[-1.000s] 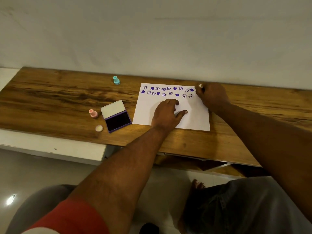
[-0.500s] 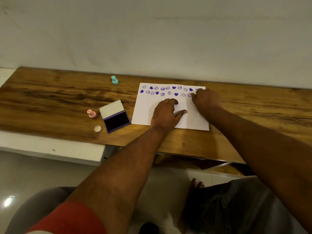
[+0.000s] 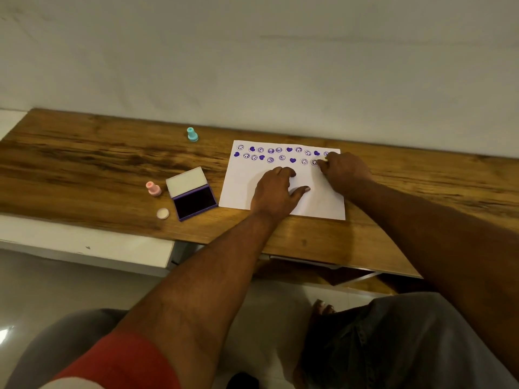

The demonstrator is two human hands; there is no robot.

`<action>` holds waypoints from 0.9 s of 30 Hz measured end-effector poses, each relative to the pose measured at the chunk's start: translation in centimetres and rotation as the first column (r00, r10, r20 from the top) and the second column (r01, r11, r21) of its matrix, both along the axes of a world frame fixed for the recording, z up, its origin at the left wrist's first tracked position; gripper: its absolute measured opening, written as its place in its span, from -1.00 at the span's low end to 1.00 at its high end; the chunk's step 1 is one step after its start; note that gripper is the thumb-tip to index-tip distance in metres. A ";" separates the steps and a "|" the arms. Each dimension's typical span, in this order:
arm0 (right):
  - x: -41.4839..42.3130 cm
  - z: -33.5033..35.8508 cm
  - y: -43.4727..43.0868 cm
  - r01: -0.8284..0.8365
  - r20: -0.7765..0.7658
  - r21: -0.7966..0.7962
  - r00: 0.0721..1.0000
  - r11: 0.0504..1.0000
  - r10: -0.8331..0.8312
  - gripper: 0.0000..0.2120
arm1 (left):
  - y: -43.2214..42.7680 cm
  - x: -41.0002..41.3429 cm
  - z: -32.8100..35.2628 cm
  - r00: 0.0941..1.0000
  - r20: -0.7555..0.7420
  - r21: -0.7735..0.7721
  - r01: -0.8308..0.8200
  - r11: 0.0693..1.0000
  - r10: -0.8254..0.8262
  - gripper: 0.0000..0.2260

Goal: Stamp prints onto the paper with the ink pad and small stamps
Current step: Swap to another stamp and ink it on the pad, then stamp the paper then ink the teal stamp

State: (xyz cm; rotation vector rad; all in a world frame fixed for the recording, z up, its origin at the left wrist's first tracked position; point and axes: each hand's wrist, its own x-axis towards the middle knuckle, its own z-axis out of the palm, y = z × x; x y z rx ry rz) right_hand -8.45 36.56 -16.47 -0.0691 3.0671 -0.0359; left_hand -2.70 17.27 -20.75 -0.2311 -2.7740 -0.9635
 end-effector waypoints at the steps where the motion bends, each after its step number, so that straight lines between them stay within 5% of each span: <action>1: -0.3 0.3 0.3 0.014 0.045 -0.049 0.999 0.999 -0.012 -0.50 | 0.0 0.1 0.1 1.000 0.005 0.003 0.000 1.000 0.000 -0.50; 4: -1.1 1.3 1.8 0.233 0.114 -0.423 0.972 0.876 -0.203 -0.48 | -0.1 0.2 0.2 1.000 0.002 0.022 0.003 1.000 -0.003 -0.51; 6: -1.3 1.7 2.6 0.359 0.148 -0.724 0.915 0.590 -0.376 -0.52 | -0.1 0.3 0.3 1.000 -0.004 0.029 0.008 1.000 -0.008 -0.52; 8: -0.8 1.8 2.6 0.403 0.220 -0.851 0.856 0.337 -0.468 -0.57 | -0.2 0.4 0.3 1.000 -0.001 0.029 0.007 1.000 -0.007 -0.53; 10: -0.2 1.9 2.4 0.395 0.240 -0.880 0.849 0.264 -0.472 -0.58 | -0.3 0.3 0.5 1.000 0.007 0.037 0.016 0.999 -0.016 -0.54; 18: 1.3 2.7 -0.6 0.242 0.061 -0.844 0.930 0.480 -0.361 -0.51 | -3.3 1.1 3.2 0.996 -0.052 0.056 0.080 0.995 -0.078 -0.62; 27: 4.9 4.2 -13.2 -0.213 -0.108 -0.624 0.976 0.752 0.187 -0.56 | -16.2 7.9 5.7 0.978 -0.118 0.075 -0.163 0.984 0.171 -0.75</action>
